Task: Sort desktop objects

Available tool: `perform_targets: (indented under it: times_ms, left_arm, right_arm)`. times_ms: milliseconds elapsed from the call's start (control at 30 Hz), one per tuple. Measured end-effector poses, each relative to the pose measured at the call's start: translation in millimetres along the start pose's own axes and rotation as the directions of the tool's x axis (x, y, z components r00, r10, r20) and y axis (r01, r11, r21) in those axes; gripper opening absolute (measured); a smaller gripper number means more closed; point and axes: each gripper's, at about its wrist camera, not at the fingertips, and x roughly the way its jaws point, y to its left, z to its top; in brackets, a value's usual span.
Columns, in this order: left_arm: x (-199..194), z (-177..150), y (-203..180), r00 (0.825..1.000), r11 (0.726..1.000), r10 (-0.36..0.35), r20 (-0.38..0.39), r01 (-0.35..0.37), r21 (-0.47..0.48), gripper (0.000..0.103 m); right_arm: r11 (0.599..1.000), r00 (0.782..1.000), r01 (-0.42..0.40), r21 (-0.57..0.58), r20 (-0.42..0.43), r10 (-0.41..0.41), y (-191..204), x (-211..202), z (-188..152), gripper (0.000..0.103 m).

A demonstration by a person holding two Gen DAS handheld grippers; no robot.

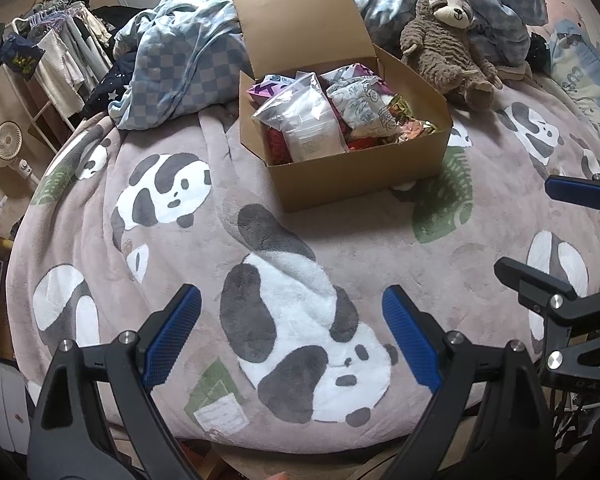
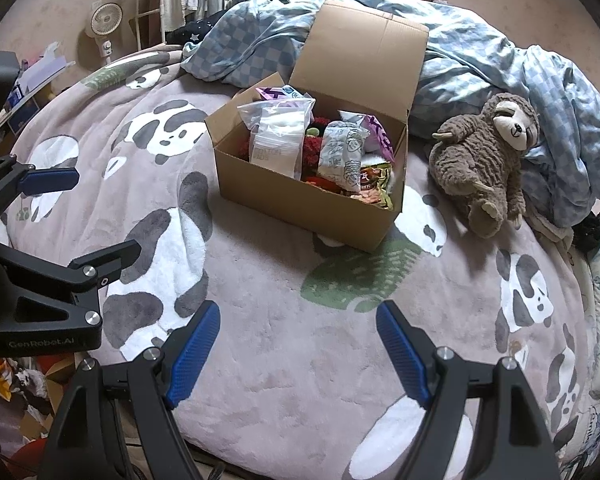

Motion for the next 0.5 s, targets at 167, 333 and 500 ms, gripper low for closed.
perform_targets:
  times_ms: [167, 333, 500]
  left_arm:
    - [0.8, 1.0, -0.5, 1.0, 1.0, -0.013, -0.003, 0.013, -0.007, 0.092]
    - [1.5, 1.2, -3.1, 1.0, 1.0, -0.013, -0.007, 0.013, -0.005, 0.092]
    - [0.7, 1.6, -4.3, 1.0, 1.0, -0.017, -0.007, 0.017, -0.01, 0.092]
  right_arm:
    - [1.0, 1.0, 0.002, 0.002, 0.002, -0.002, 0.9, 0.5, 1.8, 0.081]
    - [1.0, 1.0, 0.0, 0.0, 0.006, 0.0, 2.6, -0.7, 4.6, 0.081]
    - [1.0, 1.0, -0.007, 0.004, 0.006, 0.007, 1.4, -0.7, 4.4, 0.081]
